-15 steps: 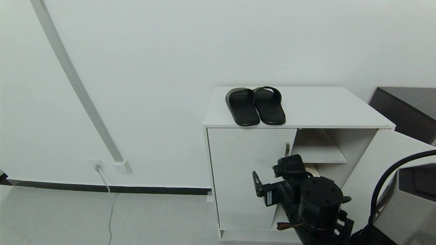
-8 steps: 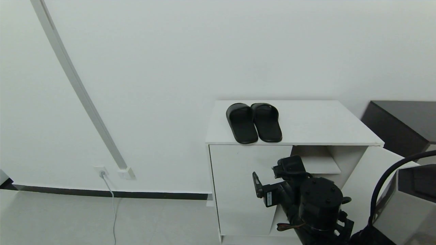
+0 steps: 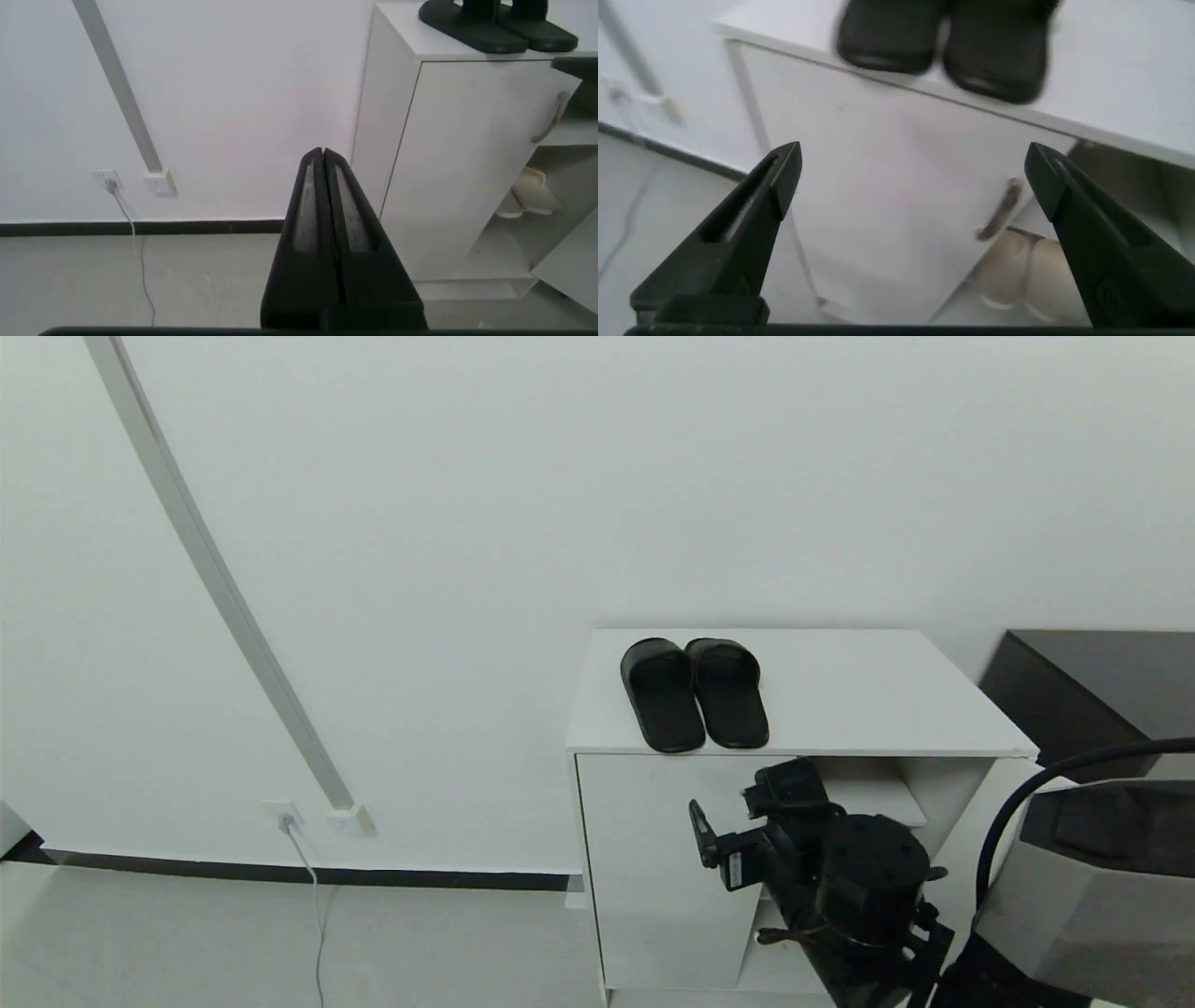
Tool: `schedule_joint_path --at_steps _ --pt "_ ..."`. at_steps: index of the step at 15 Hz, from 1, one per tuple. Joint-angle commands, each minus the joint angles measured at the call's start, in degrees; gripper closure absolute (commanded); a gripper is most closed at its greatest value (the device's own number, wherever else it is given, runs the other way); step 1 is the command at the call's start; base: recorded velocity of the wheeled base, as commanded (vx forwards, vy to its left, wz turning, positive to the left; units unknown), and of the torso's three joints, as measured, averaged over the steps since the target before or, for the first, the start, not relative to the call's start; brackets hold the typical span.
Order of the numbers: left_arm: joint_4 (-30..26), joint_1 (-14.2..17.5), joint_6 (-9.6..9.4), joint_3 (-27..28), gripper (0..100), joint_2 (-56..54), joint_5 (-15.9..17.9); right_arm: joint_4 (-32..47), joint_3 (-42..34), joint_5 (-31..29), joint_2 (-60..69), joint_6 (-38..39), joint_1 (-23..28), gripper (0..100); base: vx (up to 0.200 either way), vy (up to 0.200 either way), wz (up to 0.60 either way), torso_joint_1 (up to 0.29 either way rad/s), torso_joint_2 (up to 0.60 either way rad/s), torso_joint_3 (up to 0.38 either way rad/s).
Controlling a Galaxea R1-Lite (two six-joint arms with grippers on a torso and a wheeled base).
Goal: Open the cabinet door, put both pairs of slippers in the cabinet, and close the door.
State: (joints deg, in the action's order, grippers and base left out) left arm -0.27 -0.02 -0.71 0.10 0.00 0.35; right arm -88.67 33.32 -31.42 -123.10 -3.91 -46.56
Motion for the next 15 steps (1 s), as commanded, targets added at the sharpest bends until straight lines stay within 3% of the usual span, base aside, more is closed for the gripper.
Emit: schedule_joint_path --at_steps 1,2,4,8,11,15 --pt "0.0 0.0 -0.08 0.0 100 0.1 0.0 9.5 9.4 0.1 1.5 0.4 2.8 0 0.0 0.0 0.0 0.0 0.0 0.0" --pt "0.0 0.0 -0.08 0.0 100 0.1 0.0 12.4 11.2 0.1 2.5 0.9 3.1 0 0.0 0.0 0.0 0.0 0.0 0.0" --pt "0.0 0.0 -0.08 0.0 100 0.1 0.0 35.2 23.6 0.1 8.5 8.0 3.2 0 0.0 0.0 0.0 0.0 0.0 0.0" --pt "0.0 0.0 0.0 0.0 100 0.1 0.0 60.0 36.0 0.1 10.8 19.0 3.1 0 0.0 0.0 0.0 0.0 0.0 0.0" --pt "0.0 0.0 -0.08 0.0 100 0.1 0.1 63.3 37.3 0.1 10.3 20.9 3.1 0 0.0 0.0 0.0 0.0 0.0 0.0" --pt "0.0 0.0 -0.08 0.1 100 0.1 0.1 62.7 35.5 -0.5 8.4 22.7 3.1 0 0.2 0.0 0.0 -0.005 0.0 0.005"
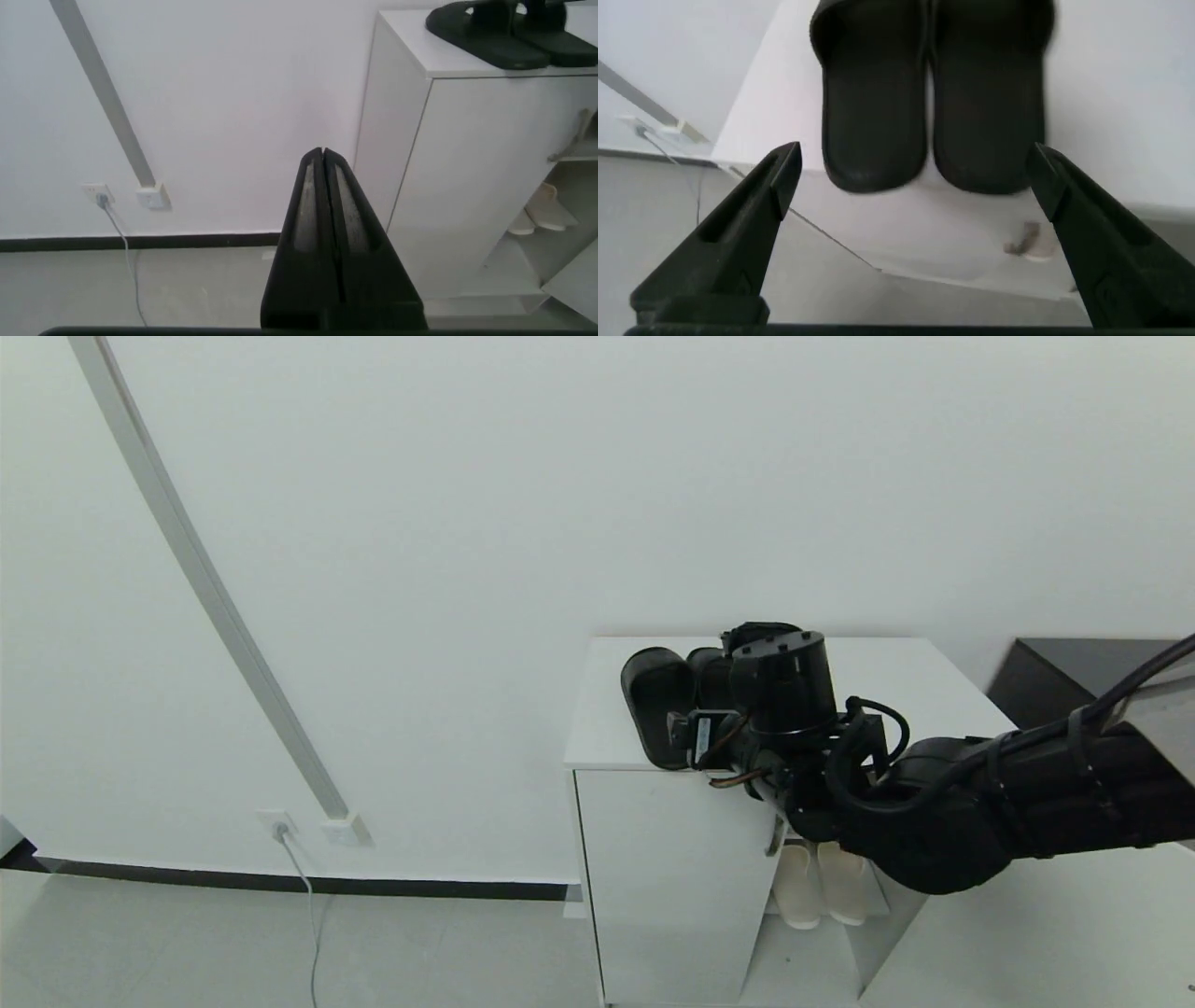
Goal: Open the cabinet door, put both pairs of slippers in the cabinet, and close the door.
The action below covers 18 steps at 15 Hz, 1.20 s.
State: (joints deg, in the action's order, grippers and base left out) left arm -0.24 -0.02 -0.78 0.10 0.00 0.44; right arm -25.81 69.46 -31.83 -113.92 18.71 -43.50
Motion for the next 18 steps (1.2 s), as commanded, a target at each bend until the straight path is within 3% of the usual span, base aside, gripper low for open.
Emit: schedule_joint_path --at_steps 1,5,8,12,18 --pt "0.0 0.0 -0.01 0.1 100 0.1 0.0 -1.5 -1.7 -0.1 -1.4 0.1 -0.1 0 0.2 0.0 0.0 0.007 0.0 -0.002" --pt "0.0 0.0 0.08 0.0 100 0.1 -0.1 -9.9 -4.2 -0.2 -6.0 -0.8 -0.4 0 0.2 0.0 0.0 0.007 0.0 0.005" --pt "0.0 0.0 0.16 0.0 100 0.1 -0.1 -13.0 -3.3 0.3 -9.2 -2.6 0.6 0 0.0 0.0 0.0 0.0 0.0 0.0" --pt "0.0 0.0 0.16 0.0 100 0.1 -0.1 -19.1 2.2 1.2 -15.4 -7.5 3.6 0 0.0 0.0 0.0 0.0 0.0 0.0" --pt "0.0 0.0 0.25 0.0 100 0.0 -0.1 -18.8 11.3 4.3 -20.6 -10.7 6.8 0 0.0 0.0 0.0 0.0 0.0 0.0"
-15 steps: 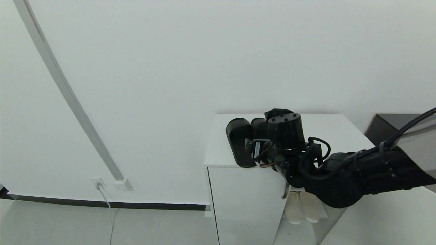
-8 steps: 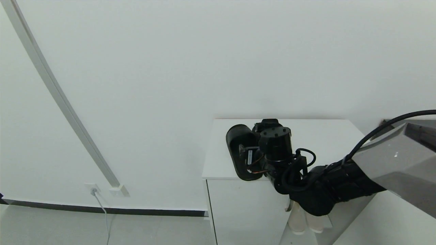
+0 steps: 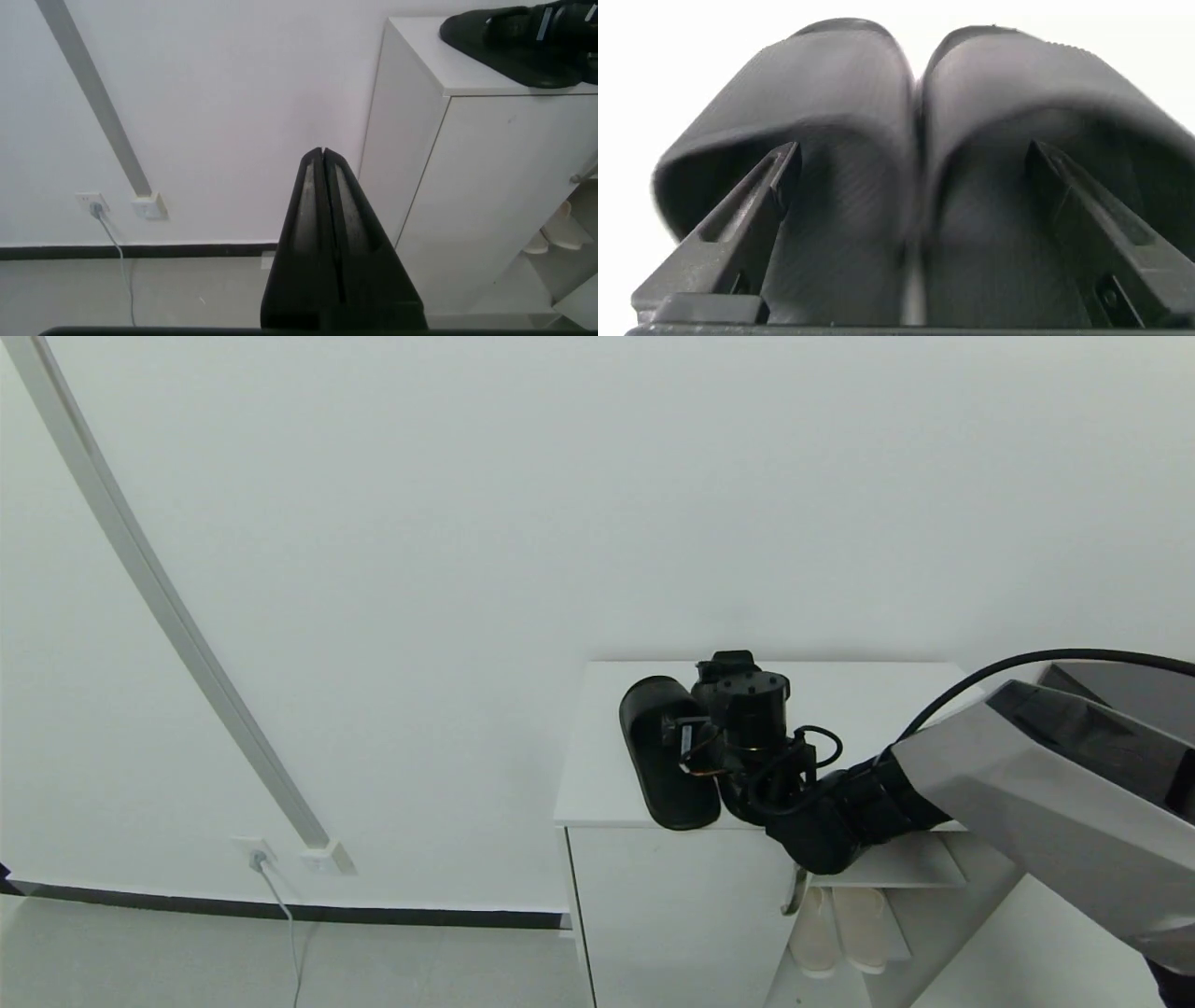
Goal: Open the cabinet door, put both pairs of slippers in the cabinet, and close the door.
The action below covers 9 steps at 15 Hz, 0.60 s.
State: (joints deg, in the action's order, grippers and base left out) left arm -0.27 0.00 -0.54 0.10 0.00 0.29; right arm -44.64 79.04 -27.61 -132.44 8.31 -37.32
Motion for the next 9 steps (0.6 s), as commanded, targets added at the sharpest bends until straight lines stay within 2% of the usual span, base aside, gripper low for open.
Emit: schedule_joint_path --at_steps 1,3,4,9 --pt "0.0 0.0 0.01 0.0 100 0.1 0.1 0.2 2.8 0.4 -2.3 -0.8 0.9 0 0.0 0.0 0.0 0.0 0.0 0.0" --pt "0.0 0.0 0.01 0.0 100 0.1 0.1 1.0 3.7 1.7 -2.3 -1.5 1.0 0 0.0 0.0 0.0 0.0 0.0 0.0" --pt "0.0 0.0 0.01 0.0 100 0.1 0.0 2.1 4.4 1.7 -2.3 -1.5 1.0 100 0.0 0.0 0.0 0.0 0.0 0.0" --pt "0.0 0.0 0.01 0.0 100 0.1 0.0 4.3 5.8 2.9 -1.9 -1.5 1.7 100 0.0 0.0 0.0 0.0 0.0 0.0"
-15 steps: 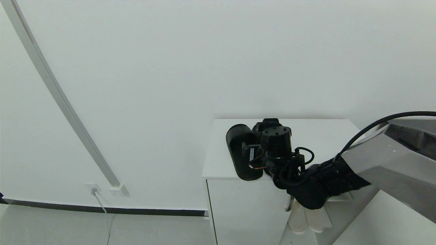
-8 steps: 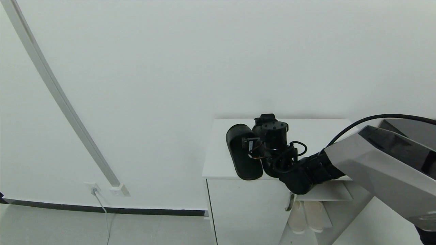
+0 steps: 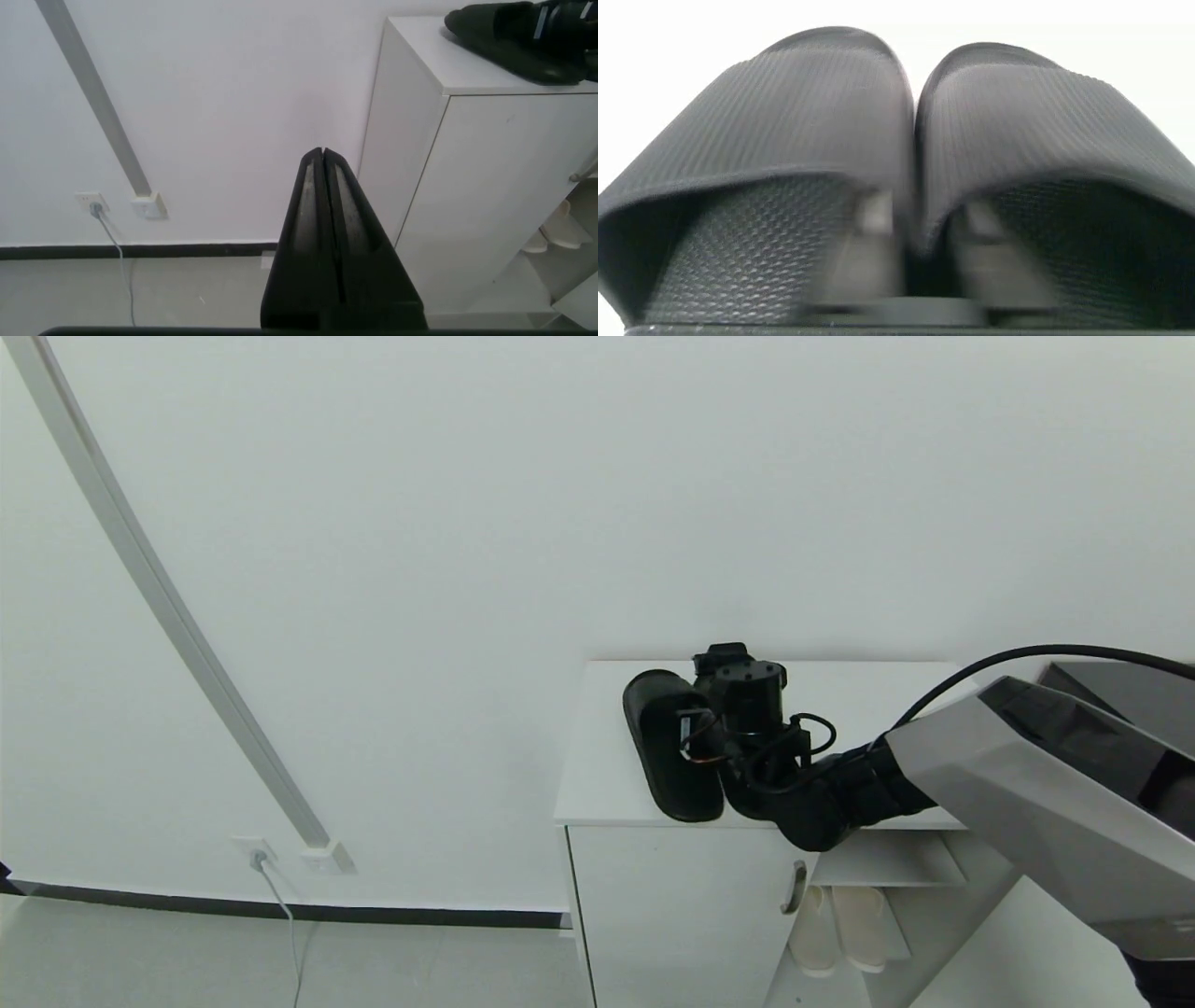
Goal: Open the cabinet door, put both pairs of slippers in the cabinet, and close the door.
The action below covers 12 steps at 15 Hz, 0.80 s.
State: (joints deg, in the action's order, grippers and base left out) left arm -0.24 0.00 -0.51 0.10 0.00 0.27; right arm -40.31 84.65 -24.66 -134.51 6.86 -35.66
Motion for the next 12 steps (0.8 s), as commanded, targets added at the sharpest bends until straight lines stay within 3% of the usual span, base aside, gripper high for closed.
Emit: schedule_joint_path --at_steps 1,5,12 --pt "0.0 0.0 -0.02 0.0 100 0.1 0.1 0.0 0.2 0.1 0.2 0.0 0.1 100 0.0 0.0 0.0 0.0 0.0 0.0" --pt "0.0 0.0 -0.02 0.0 100 0.1 0.1 0.0 -2.1 0.3 4.6 0.0 0.0 100 0.0 0.0 0.0 0.0 0.0 0.0" --pt "0.0 0.0 -0.1 0.0 100 0.1 0.1 -0.2 -31.5 6.8 30.4 0.3 -6.0 100 0.0 0.0 0.0 0.0 0.0 0.0"
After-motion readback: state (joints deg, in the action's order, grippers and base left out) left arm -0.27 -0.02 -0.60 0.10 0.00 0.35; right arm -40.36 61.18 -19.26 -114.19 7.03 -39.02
